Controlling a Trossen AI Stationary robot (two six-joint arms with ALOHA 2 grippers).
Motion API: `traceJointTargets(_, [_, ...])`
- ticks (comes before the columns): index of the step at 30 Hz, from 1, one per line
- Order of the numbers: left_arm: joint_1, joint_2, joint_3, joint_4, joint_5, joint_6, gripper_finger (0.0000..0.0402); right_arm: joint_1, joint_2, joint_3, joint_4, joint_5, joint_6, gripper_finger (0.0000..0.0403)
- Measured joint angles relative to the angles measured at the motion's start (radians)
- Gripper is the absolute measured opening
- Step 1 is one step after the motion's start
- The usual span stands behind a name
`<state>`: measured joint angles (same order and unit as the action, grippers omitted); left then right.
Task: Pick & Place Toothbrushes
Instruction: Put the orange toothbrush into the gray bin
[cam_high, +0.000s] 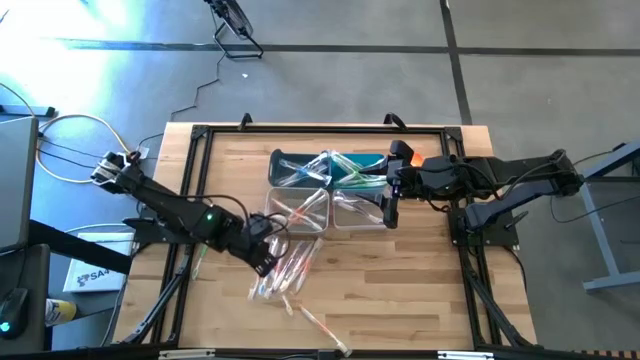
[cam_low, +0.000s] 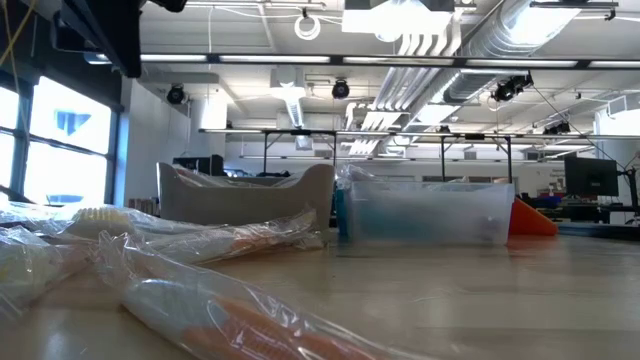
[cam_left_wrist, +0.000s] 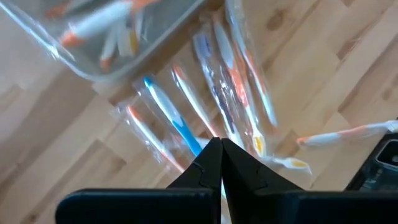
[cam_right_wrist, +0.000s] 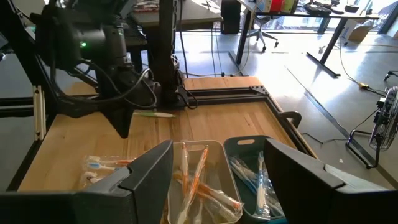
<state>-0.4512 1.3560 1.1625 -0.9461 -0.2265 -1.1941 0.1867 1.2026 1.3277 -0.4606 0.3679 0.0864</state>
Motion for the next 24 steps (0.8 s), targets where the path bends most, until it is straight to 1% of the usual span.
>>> traceJointTargets(6, [-0.067, 0.000, -0.021, 0.009, 0.000, -0.126, 0.0001, 0.000, 0.000, 0.000, 0.000, 0.000, 0.000, 0.0243])
traceJointTargets(13, [-0.124, 0.003, -0.034, 0.018, -0.002, -0.340, 0.0001, 0.000, 0.000, 0.000, -0.003, 0.000, -0.010, 0.0243])
traceJointTargets(19, [-0.134, 0.003, -0.034, 0.014, 0.000, -0.460, 0.0001, 0.000, 0.000, 0.000, -0.005, 0.001, -0.062, 0.0243])
traceJointTargets(22, [-0.131, 0.011, -0.034, -0.028, -0.001, -0.471, 0.0001, 0.000, 0.000, 0.000, -0.015, 0.000, -0.061, 0.0243])
traceJointTargets(24, [-0.131, 0.021, -0.034, -0.076, -0.001, -0.519, 0.0001, 0.000, 0.000, 0.000, -0.034, 0.000, -0.060, 0.0243])
